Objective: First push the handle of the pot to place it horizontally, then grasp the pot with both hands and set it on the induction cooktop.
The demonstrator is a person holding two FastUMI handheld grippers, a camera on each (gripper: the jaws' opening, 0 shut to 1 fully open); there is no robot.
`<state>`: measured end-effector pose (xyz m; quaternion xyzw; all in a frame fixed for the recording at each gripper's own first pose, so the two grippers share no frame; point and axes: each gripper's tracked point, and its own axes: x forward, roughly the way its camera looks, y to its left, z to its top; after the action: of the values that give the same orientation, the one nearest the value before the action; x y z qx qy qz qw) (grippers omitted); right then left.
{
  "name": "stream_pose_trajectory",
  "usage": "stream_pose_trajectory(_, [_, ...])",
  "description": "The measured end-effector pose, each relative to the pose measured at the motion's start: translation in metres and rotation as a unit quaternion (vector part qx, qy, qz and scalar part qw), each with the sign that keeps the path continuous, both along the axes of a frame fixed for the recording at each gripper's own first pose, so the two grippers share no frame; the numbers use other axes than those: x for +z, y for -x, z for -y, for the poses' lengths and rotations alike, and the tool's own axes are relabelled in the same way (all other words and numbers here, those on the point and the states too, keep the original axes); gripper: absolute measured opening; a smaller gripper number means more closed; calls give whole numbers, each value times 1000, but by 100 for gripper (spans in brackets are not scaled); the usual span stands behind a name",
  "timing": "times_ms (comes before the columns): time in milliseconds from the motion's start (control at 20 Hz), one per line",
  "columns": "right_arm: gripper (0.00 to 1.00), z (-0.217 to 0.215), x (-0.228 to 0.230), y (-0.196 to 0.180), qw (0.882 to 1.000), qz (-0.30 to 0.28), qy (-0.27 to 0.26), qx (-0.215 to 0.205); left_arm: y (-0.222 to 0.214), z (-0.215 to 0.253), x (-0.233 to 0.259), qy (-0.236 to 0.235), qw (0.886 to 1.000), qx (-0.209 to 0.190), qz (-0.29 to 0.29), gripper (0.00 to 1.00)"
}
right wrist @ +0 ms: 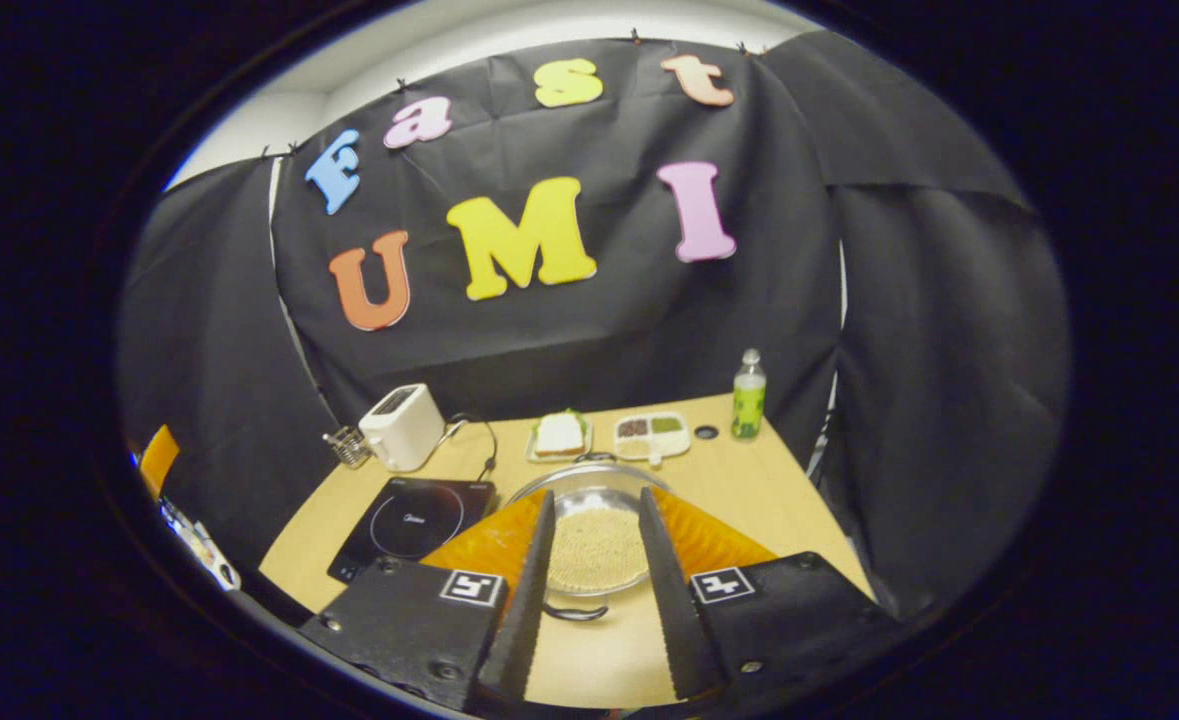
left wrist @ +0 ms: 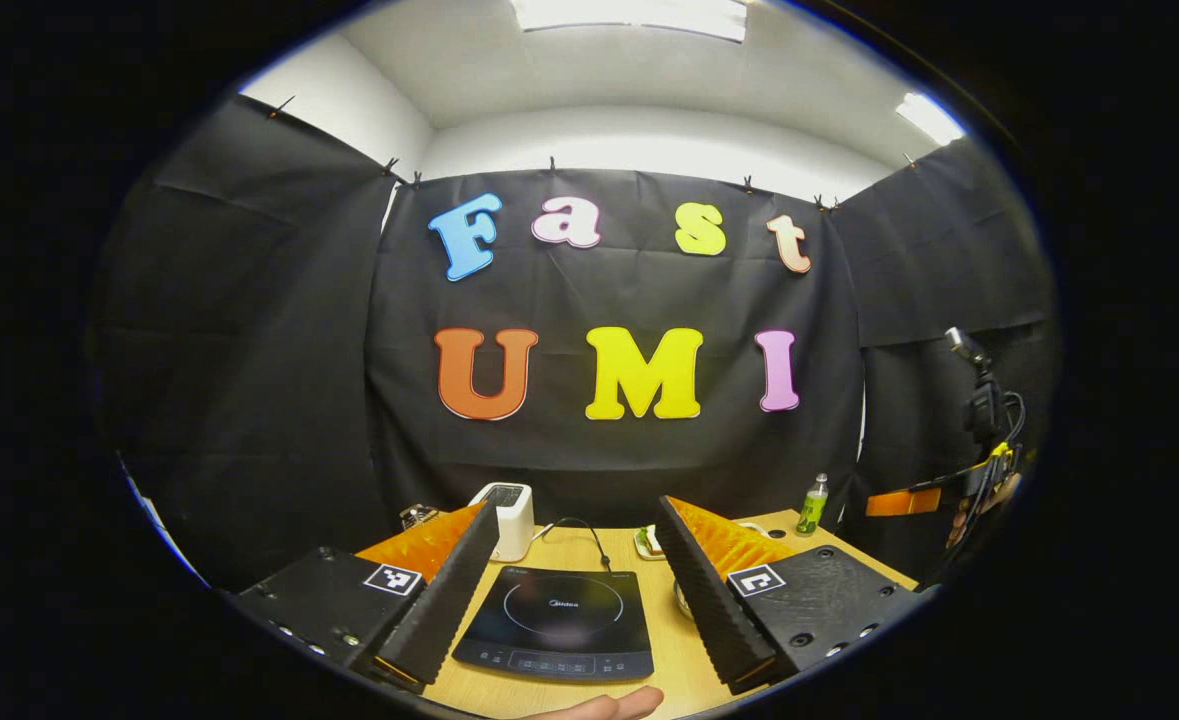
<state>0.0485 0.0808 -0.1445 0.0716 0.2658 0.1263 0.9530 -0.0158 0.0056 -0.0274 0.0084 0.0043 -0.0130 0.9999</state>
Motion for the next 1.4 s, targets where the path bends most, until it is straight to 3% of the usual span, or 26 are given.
stream_pose_trajectory(50, [48, -1, -12, -4, 1000, -15, 1, -3, 3, -4, 0, -5, 1000, 6, 3, 95])
stream_pose_trajectory(100, [31, -4, -22, -8, 1000, -28, 4, 0, 4, -6, 0, -8, 1000, 10, 7, 95])
stream_pose_trajectory(150, [30, -8, -33, -12, 999, -40, 7, 2, 6, -8, 1, -6, 1000, 12, 11, 95])
stream_pose_trajectory(200, [11, -11, -43, -15, 999, -53, 8, 0, 9, -8, 1, -2, 1000, 13, 12, 95])
stream_pose_trajectory(250, [14, -14, -54, -19, 998, -70, 11, -2, 11, -9, 0, 2, 1000, 12, 12, 95])
stream_pose_trajectory(300, [5, -20, -67, -18, 996, -90, 13, 5, 13, -10, -2, 6, 1000, 10, 11, 95])
stream_pose_trajectory(750, [2, -93, -161, 1, 975, -204, 48, 78, 36, -8, -12, 6, 1000, -3, 4, 95])
stream_pose_trajectory(900, [4, -114, -184, 7, 969, -228, 35, 92, 36, -11, -12, 8, 1000, -4, 5, 95])
stream_pose_trajectory(1250, [4, -132, -227, 10, 954, -285, 9, 95, 34, -27, -19, 19, 1000, 7, 2, 95])
stream_pose_trajectory(1400, [4, -122, -241, 8, 952, -293, 24, 86, 29, -31, -29, 21, 1000, 10, -9, 95])
